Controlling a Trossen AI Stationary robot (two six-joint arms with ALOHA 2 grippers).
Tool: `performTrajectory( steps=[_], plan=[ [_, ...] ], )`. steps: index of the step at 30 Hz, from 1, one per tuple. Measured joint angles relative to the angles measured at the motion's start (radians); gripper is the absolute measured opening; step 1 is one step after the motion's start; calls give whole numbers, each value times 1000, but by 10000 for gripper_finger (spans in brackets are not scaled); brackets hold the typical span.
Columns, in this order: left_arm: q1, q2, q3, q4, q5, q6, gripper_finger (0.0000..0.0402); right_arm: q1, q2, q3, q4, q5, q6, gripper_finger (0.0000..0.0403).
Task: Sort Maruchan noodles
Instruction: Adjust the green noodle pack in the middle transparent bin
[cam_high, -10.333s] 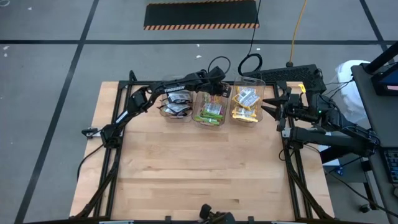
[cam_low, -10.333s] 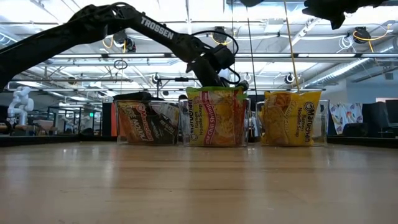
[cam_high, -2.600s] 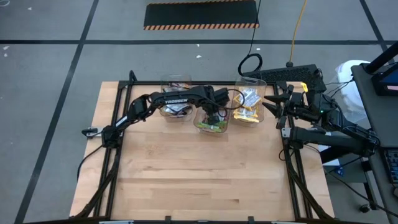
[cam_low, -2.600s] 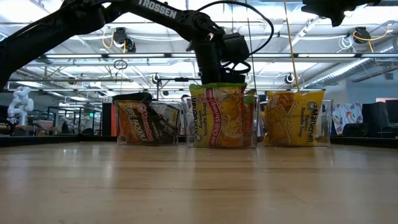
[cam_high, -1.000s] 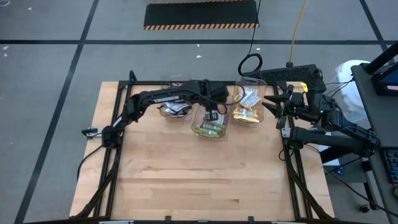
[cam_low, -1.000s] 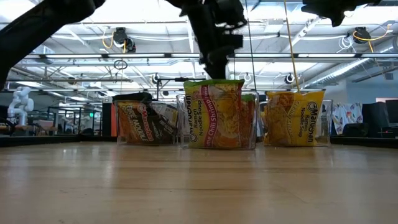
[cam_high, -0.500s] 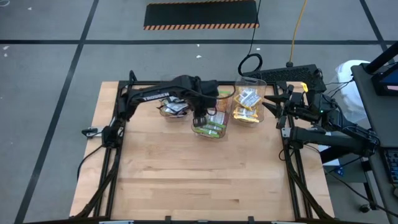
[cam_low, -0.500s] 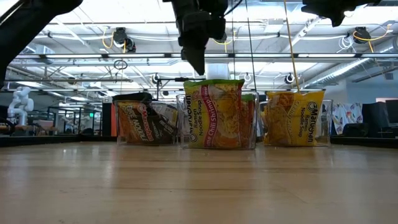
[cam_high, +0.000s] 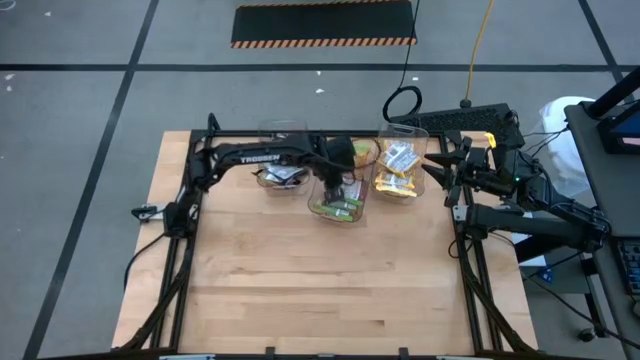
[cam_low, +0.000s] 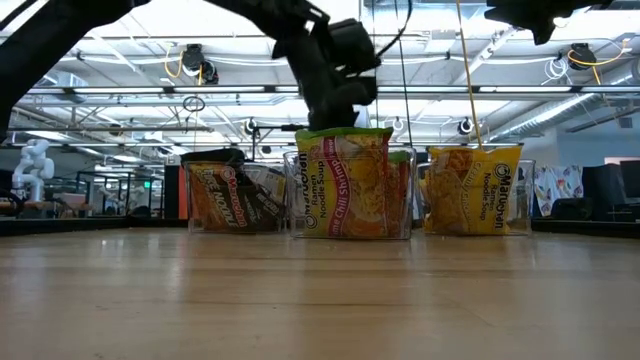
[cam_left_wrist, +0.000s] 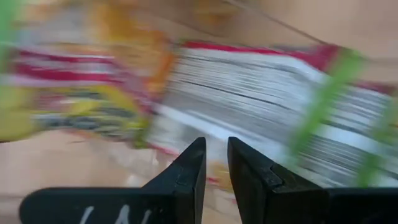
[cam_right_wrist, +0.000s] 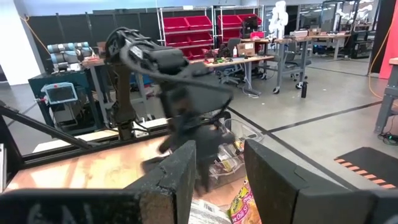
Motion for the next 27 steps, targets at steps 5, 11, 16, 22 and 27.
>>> performTrajectory(
  steps=[5, 11, 16, 22, 27],
  plan=[
    [75, 0, -21, 49, -36, -16, 74, 0, 0, 0, 0, 0, 8, 132],
    [128, 0, -50, 126, -31, -13, 74, 0, 0, 0, 1, 0, 6, 132],
    [141, 18, -51, 177, -28, -5, 74, 0, 0, 0, 10, 0, 5, 132],
    [152, 58, -51, 238, -17, -9, 74, 0, 0, 0, 39, 2, 6, 132],
    [160, 84, -47, 247, -20, -27, 74, 0, 0, 0, 68, 0, 6, 132]
  ],
)
